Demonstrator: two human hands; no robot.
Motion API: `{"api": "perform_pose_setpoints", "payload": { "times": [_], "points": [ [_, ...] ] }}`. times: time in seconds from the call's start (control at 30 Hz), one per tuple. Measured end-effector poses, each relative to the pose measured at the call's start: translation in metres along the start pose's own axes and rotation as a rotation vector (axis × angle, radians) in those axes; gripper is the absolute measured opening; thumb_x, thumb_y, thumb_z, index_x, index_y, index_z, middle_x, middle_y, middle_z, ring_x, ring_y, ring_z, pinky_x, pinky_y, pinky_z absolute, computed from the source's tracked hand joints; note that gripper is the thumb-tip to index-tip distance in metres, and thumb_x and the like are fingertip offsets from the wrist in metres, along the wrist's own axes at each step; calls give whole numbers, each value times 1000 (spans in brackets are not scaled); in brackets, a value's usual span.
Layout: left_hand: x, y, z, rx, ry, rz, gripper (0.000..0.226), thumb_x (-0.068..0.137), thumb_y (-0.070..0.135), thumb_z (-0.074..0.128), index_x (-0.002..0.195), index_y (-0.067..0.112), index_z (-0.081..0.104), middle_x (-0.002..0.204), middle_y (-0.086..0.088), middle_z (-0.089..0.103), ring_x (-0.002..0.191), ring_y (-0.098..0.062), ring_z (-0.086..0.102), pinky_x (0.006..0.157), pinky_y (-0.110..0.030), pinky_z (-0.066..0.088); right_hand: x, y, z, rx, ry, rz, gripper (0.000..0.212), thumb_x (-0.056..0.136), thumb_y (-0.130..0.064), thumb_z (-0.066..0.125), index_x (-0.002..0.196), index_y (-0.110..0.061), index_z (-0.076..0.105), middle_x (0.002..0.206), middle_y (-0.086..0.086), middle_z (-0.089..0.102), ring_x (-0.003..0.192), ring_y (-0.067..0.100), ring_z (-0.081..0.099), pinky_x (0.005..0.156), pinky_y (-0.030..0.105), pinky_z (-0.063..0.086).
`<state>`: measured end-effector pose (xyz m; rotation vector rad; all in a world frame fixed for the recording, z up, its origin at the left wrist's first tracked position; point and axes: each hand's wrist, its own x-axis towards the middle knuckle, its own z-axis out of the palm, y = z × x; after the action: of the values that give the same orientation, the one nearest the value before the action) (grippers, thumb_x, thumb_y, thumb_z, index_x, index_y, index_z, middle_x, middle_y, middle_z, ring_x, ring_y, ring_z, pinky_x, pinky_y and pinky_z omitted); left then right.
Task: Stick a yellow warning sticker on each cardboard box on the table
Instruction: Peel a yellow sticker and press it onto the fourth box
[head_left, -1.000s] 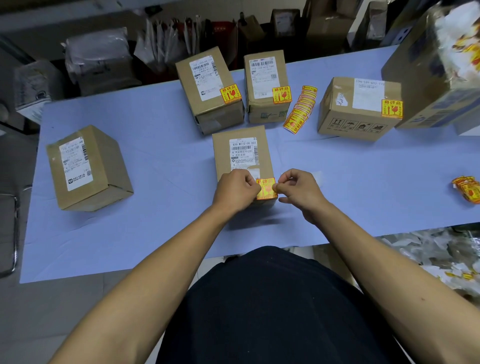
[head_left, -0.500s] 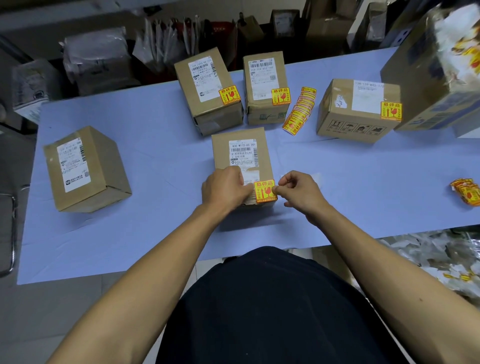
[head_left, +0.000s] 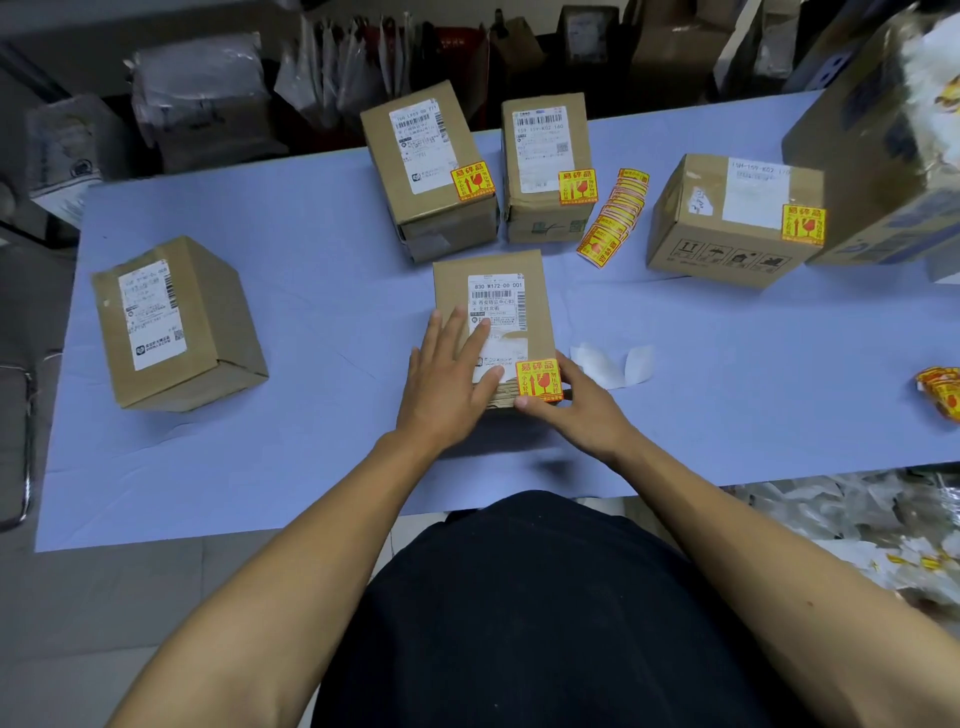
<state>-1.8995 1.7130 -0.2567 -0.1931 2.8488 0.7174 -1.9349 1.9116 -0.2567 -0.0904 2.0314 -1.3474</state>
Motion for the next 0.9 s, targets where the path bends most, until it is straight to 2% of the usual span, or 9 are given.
{"api": "perform_pose_setpoints", "payload": {
  "times": [0.07, 0.13, 0.23, 0.33, 0.4, 0.5, 0.63, 0.77, 0.9],
  "points": [
    [2, -1, 0, -202, 91, -76, 68, 97, 40, 56, 155, 21, 27, 166, -5, 10, 153, -21, 5, 122, -38, 14, 6, 5, -3, 82, 8, 89, 77, 83, -53, 72, 149, -35, 38, 139, -17, 56, 123, 5, 55, 105, 31, 46],
    [5, 0, -1, -430, 163, -256, 74, 92, 40, 63, 154, 22, 27, 165, 0, 15, 149, -16, 17, 116, -27, 19, 14, 2, -6, 178, 73, 195, 83, 90, -55, 63, 157, -27, 25, 154, -1, 42, 136, 18, 46, 113, 45, 39],
    [15, 0, 1, -792, 113, -519, 76, 89, 46, 66, 152, 24, 30, 156, 2, 37, 130, -14, 47, 106, -26, 42, 32, -10, -5, 200, 108, 228, 80, 94, -56, 55, 158, -23, 20, 158, 4, 37, 138, 20, 45, 113, 41, 38],
    [26, -2, 4, -1028, 44, -649, 73, 83, 52, 65, 146, 22, 42, 141, -1, 58, 119, -18, 62, 102, -42, 50, 51, -22, -2, 178, 91, 231, 83, 94, -60, 52, 159, -22, 17, 160, 2, 35, 136, 20, 49, 110, 36, 41],
    [31, -3, 4, -1060, 44, -632, 57, 84, 49, 64, 135, 25, 53, 124, 3, 68, 106, -16, 68, 97, -42, 54, 61, -27, -1, 146, 60, 238, 80, 94, -61, 50, 158, -21, 22, 157, 2, 40, 130, 20, 55, 109, 39, 45],
    [36, -2, 4, -1067, 40, -606, 44, 89, 44, 62, 130, 28, 56, 117, 6, 71, 100, -13, 70, 93, -39, 56, 66, -27, 1, 113, 13, 215, 68, 95, -61, 45, 152, -24, 35, 143, 1, 58, 117, 18, 64, 104, 42, 50],
    [32, -3, 5, -1063, 36, -583, 44, 93, 41, 60, 134, 26, 54, 120, 4, 70, 104, -14, 69, 95, -40, 55, 61, -25, 4, 96, -3, 221, 75, 92, -68, 42, 154, -29, 30, 144, -2, 56, 122, 17, 61, 107, 44, 47],
    [11, -16, 1, -1038, 50, -571, 43, 94, 43, 58, 134, 27, 53, 121, 5, 69, 106, -15, 68, 96, -41, 54, 52, -29, 19, 63, -55, 183, 60, 93, -67, 40, 146, -36, 41, 135, -7, 63, 113, 11, 65, 104, 40, 49],
    [-14, -48, -16, -1039, 129, -612, 41, 95, 43, 57, 133, 29, 54, 118, 7, 70, 102, -12, 69, 88, -34, 56, 56, -43, 56, -22, -128, 170, 72, 92, -70, 37, 153, -31, 31, 146, -3, 54, 128, 20, 57, 111, 44, 42]
  ]
}}
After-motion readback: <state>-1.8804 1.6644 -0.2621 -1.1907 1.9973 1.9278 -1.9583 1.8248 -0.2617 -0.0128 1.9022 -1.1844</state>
